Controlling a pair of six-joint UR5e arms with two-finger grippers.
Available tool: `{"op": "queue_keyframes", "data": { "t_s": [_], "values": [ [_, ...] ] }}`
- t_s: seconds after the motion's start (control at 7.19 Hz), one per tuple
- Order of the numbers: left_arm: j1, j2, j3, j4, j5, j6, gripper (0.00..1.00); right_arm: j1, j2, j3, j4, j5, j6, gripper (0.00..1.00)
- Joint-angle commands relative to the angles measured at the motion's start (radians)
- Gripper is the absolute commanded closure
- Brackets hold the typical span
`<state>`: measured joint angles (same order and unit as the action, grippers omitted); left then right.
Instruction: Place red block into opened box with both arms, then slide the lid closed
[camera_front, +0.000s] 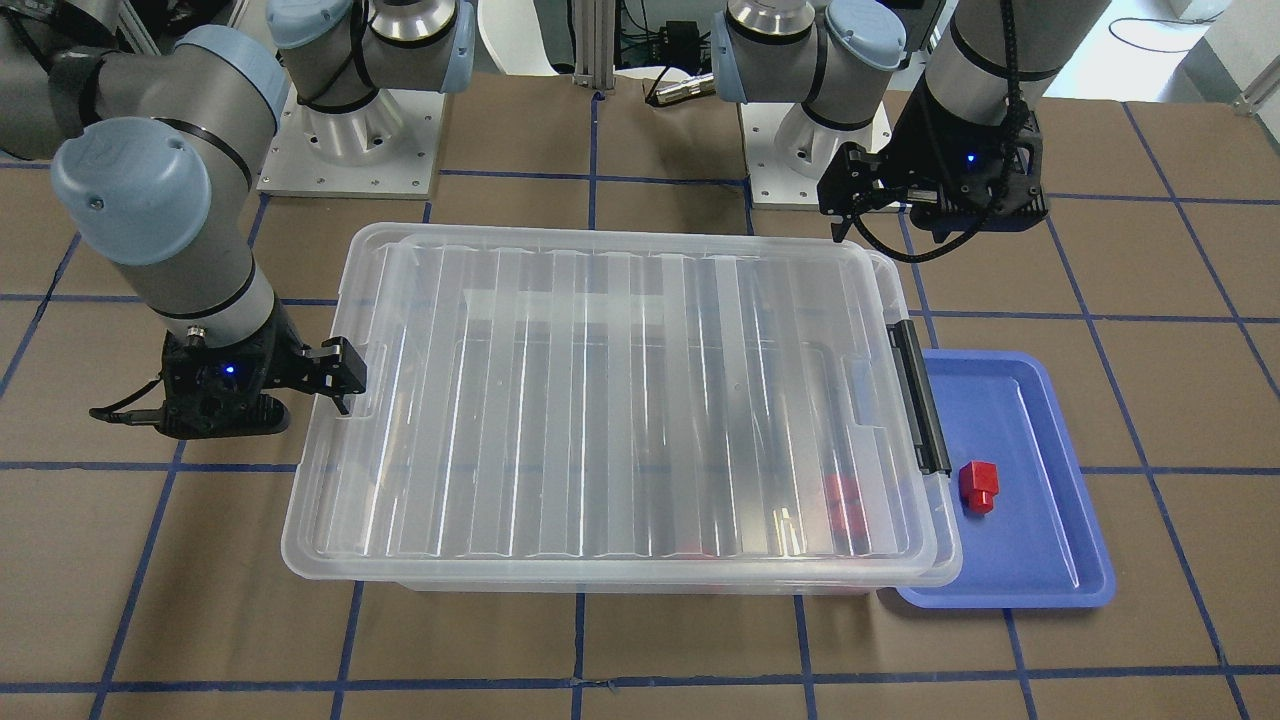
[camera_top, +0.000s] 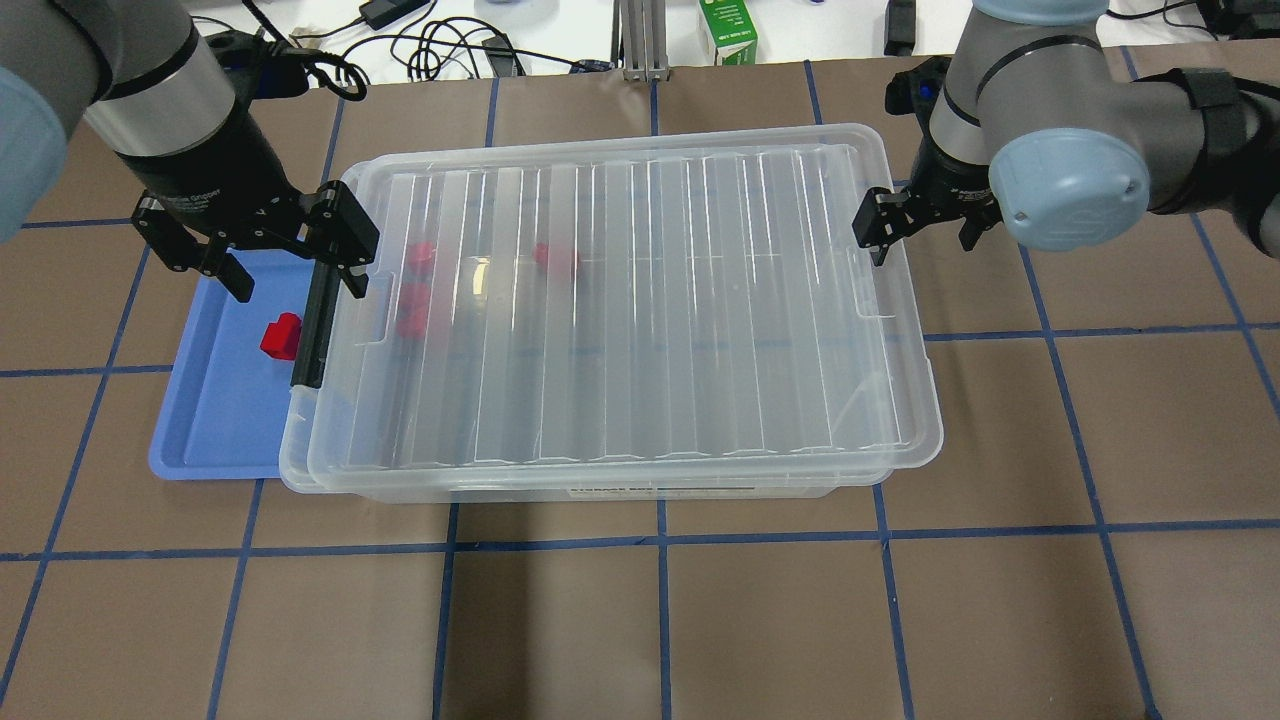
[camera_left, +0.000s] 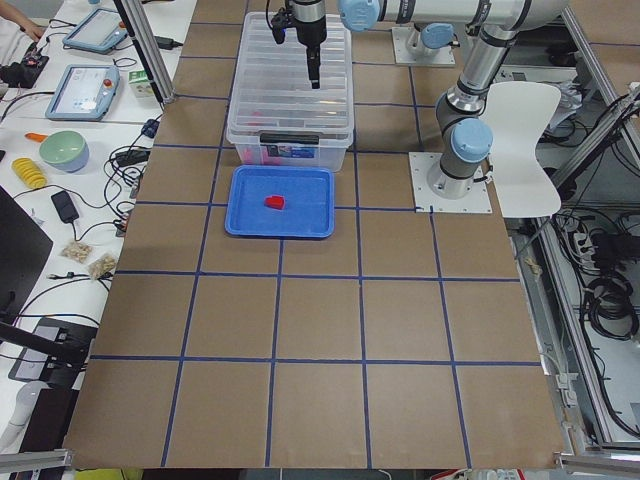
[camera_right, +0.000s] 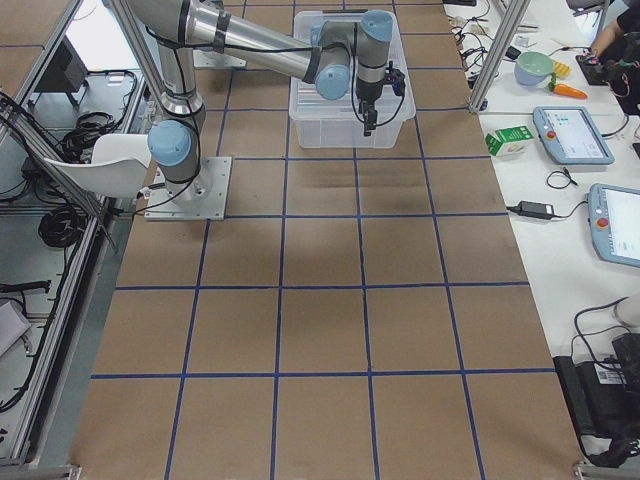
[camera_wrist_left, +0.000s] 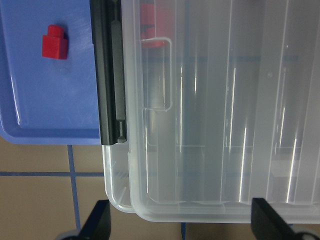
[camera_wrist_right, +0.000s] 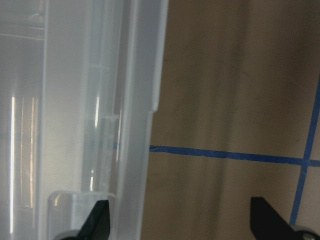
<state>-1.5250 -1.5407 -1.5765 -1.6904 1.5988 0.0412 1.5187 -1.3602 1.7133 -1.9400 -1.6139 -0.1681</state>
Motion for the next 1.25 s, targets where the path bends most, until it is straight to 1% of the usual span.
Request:
{"op": "queue_keyframes", "data": {
  "t_s": [0.0,0.14,0.42,0.7,0.83,0.97,1.11],
  "values": [
    [0.022,0.002,0.007,0.0,0.001,0.011,0.0,-0.037,0.0,-0.001,0.003,-0.001,-0.046,0.0],
    [0.046,0.001,0.007,0.0,0.004,0.013,0.0,-0.044,0.001,0.0,0.001,-0.033,-0.074,0.0],
    [0.142,-0.006,0.016,0.009,0.006,0.044,0.0,-0.08,0.0,-0.001,0.0,-0.05,-0.129,0.0],
    [0.268,-0.019,0.01,0.041,0.007,0.199,0.0,-0.123,0.0,-0.004,0.001,-0.076,-0.177,0.0],
    [0.316,-0.032,-0.009,0.098,0.012,0.288,0.0,-0.144,-0.002,-0.007,0.003,-0.08,-0.191,0.0],
    [0.348,-0.056,-0.01,0.104,0.007,0.354,0.0,-0.166,-0.002,-0.011,0.003,-0.081,-0.214,0.0],
    [0.367,-0.082,-0.011,0.104,0.007,0.38,0.0,-0.201,-0.005,-0.009,0.006,-0.081,-0.249,0.0]
  ]
}}
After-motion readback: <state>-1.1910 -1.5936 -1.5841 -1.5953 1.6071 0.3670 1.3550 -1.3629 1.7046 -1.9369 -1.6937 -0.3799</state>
